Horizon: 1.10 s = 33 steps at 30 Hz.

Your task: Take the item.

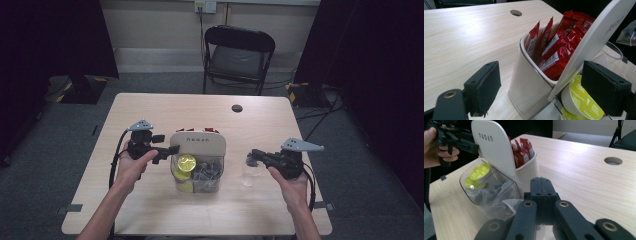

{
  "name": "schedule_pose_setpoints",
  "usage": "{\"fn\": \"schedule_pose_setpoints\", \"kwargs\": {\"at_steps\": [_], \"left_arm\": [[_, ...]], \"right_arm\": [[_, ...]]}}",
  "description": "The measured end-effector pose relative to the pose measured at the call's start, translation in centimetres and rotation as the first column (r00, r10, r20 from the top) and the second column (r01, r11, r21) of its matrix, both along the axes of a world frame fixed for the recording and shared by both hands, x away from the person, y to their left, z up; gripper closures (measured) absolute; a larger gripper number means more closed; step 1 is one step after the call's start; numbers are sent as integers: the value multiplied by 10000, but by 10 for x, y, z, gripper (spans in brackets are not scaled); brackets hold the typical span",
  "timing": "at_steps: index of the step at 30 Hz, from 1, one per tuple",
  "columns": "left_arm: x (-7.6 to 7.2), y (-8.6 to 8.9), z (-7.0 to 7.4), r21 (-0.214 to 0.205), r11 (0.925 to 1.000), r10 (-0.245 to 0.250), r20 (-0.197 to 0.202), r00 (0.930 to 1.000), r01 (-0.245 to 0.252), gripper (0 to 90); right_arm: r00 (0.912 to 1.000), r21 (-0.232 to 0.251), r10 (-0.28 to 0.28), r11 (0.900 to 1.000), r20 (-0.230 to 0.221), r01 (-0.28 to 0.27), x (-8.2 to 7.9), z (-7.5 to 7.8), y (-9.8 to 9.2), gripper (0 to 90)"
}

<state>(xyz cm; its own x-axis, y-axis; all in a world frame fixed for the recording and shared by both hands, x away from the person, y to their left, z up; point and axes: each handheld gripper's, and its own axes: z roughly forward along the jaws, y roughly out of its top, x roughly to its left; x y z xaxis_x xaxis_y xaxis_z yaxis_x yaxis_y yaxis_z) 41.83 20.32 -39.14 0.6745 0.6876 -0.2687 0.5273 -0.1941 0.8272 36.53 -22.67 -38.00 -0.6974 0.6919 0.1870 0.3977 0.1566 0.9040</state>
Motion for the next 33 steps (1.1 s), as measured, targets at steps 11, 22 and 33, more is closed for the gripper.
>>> {"fn": "schedule_pose_setpoints", "kwargs": {"at_steps": [11,22,33], "left_arm": [[0,-1,-1,164,9999,-43,-21,10000,43,157],[0,0,-1,66,10000,-16,-33,10000,16,158],[0,0,-1,52,10000,-38,-19,10000,38,157]], "right_arm": [[9992,-347,-303,9990,-279,293,3,-17,-3,900],[9987,-589,-299,9979,-402,275,7,-25,0,900],[9956,-636,-438,9972,-823,386,10,-33,-2,871]]}}
